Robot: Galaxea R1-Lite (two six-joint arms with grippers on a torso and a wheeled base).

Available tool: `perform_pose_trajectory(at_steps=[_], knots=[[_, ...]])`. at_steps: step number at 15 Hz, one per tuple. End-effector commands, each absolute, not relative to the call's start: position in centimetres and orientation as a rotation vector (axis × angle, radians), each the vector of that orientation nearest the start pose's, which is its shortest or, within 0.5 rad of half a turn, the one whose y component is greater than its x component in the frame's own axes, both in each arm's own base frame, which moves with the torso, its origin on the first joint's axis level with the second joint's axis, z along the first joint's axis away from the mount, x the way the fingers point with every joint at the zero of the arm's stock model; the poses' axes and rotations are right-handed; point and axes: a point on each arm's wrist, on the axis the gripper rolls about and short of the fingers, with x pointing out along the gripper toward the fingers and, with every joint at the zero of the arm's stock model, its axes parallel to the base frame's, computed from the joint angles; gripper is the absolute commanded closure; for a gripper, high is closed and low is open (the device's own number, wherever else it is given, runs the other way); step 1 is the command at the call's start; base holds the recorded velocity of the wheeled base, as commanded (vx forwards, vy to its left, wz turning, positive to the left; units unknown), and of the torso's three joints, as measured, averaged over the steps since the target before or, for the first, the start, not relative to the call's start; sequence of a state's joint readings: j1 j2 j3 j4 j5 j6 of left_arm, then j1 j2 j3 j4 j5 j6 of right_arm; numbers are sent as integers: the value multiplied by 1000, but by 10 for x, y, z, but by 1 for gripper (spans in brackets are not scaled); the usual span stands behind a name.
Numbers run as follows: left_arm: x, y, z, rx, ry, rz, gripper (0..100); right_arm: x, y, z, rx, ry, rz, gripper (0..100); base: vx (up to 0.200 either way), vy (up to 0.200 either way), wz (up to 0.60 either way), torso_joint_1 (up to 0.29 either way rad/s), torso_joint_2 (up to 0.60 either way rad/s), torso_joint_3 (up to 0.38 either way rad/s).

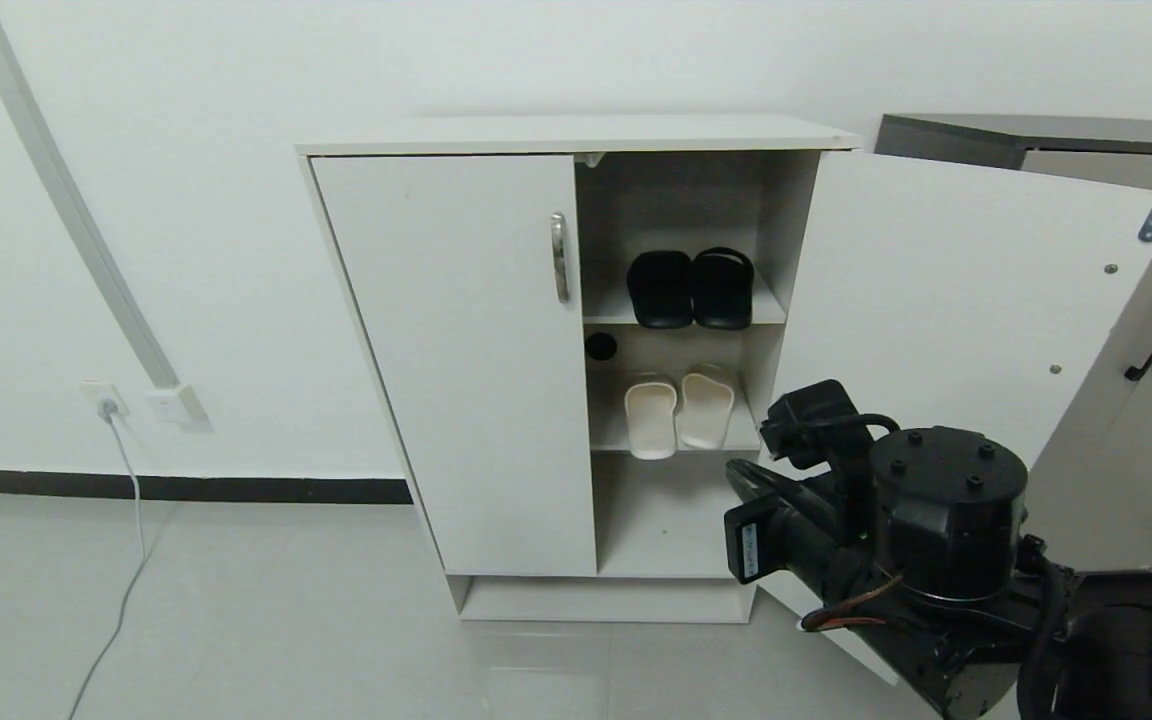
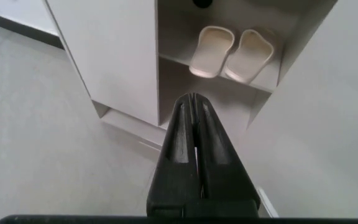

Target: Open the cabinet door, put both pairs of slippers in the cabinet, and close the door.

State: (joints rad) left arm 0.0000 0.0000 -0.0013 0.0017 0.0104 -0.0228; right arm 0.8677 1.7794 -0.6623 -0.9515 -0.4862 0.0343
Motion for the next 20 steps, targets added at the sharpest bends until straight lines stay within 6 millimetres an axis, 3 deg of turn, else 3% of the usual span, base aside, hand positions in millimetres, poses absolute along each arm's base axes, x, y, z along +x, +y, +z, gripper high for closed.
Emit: perform_pose_trajectory(at_steps=[1, 16, 20], knots=[[-23, 0, 76, -23, 0, 11, 100, 208, 226, 149, -78, 146, 372, 100, 0, 0, 0, 0, 0, 0], [-23, 0, 76, -23, 0, 9, 100, 213, 225, 144, -89, 157, 358, 100, 0, 0, 0, 0, 0, 0], [-23, 0, 76, -23, 0, 9, 100, 213, 225, 143, -95, 163, 357, 100, 0, 0, 0, 16, -236, -273]])
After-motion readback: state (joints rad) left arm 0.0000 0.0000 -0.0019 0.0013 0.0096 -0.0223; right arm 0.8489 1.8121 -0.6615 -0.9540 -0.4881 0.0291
